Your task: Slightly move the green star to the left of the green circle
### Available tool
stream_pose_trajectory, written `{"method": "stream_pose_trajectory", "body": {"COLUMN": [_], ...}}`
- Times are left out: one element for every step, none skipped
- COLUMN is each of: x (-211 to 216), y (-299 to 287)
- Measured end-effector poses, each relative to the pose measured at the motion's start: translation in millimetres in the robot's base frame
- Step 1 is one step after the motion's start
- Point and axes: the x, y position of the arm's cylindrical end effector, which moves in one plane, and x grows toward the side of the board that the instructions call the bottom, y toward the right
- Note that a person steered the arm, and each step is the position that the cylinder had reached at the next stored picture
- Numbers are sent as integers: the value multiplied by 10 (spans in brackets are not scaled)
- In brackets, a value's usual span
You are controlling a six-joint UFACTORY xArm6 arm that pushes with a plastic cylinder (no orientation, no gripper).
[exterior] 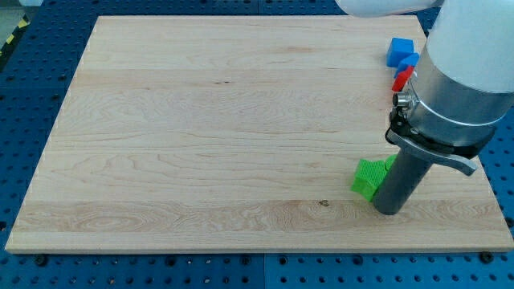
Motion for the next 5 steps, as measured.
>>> {"method": "stream_pose_trajectory", "body": {"x": [-6, -10, -88, -91, -118], "y": [-176, -176, -176, -192, -218]}}
